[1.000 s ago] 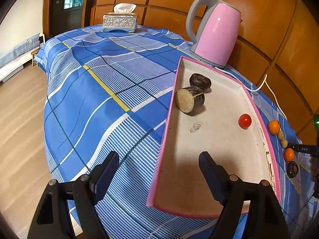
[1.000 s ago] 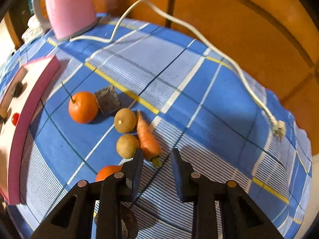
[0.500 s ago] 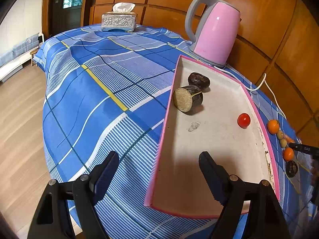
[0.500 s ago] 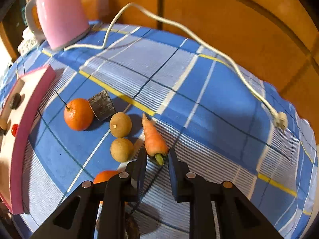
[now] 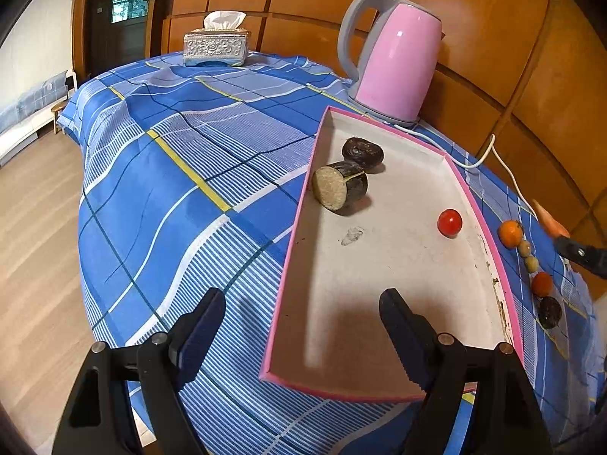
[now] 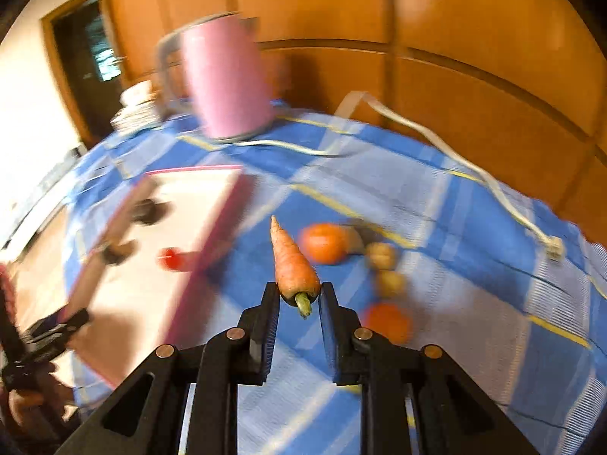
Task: Organize fruits
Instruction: 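Drop the carrot into the tray beside the tomato, withdraw right tool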
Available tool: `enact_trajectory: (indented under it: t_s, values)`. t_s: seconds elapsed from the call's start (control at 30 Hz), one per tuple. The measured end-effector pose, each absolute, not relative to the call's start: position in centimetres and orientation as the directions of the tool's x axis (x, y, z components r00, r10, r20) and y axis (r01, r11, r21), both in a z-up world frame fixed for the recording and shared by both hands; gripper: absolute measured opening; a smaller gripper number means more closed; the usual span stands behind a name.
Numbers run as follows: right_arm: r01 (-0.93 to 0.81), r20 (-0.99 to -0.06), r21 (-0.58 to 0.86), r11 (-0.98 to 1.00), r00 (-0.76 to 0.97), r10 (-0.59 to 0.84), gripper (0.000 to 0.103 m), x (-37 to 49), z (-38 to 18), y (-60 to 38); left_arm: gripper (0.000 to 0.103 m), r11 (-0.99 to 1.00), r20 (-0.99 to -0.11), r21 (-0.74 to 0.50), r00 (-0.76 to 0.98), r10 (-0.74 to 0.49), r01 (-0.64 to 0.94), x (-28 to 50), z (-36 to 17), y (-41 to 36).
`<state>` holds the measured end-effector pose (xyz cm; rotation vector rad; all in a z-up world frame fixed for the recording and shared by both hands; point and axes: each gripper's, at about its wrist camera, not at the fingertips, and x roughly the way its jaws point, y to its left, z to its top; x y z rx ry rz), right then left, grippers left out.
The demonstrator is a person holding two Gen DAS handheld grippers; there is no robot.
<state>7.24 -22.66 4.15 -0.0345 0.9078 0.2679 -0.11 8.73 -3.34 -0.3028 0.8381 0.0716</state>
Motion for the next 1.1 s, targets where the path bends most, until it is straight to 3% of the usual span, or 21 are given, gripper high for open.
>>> enact_trajectory:
  t_s: [0.27, 0.47, 1.1]
  values:
    - [-0.345, -0.763, 0.206, 0.916, 0.530, 0.371, 0.021, 10.1, 2.5, -13.8, 0.084, 0.955, -0.737, -0.236, 0.673, -0.057, -0.178, -0.4, -3.2, 8.6]
    - [-0.339, -0.757, 0.254, 0.906, 0.513, 0.404, 0.028, 11.0, 1.8, -11.6, 0.084, 0.951, -0.739, -0.243, 0.671, -0.053, -0.193, -0.3, -3.4, 8.9]
    - [-0.011, -0.761, 0.078, 0.997, 0.645, 0.067, 0.028, 2.5, 1.1, -23.9, 0.084, 0.957, -0.733, -0.235, 0.677, -0.060, -0.171, -0.5, -3.1, 8.2]
